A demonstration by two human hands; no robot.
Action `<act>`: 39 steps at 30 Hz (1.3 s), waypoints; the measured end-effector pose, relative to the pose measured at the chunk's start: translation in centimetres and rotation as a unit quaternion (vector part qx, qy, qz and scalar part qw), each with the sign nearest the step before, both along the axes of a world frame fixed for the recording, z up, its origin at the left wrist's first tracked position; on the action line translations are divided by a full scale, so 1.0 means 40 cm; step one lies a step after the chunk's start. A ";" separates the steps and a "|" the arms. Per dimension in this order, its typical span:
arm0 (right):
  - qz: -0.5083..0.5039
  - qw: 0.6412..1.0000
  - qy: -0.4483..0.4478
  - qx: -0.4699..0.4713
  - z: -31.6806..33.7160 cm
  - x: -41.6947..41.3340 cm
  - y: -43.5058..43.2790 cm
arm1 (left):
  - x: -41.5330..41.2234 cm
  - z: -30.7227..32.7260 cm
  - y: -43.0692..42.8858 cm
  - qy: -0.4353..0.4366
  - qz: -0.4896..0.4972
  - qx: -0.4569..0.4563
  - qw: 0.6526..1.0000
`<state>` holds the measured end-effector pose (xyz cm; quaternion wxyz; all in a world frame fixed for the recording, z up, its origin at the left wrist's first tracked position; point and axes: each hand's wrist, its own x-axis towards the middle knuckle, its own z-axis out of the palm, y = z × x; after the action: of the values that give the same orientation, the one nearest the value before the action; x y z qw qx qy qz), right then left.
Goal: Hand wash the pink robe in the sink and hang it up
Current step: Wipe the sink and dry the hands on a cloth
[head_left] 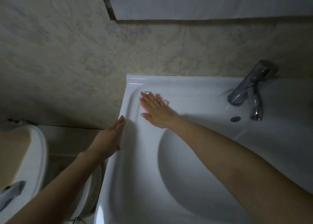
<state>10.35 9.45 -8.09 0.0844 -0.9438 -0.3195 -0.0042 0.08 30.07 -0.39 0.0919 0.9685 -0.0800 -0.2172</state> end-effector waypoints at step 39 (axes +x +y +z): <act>0.154 0.970 0.159 0.099 -0.002 -0.603 0.045 | 0.030 0.064 -0.050 0.022 0.020 0.061 0.998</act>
<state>-13.78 11.25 -8.15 0.2267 -0.8589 -0.4413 0.1269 1.27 28.07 2.18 0.0386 0.9686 -0.0451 -0.2414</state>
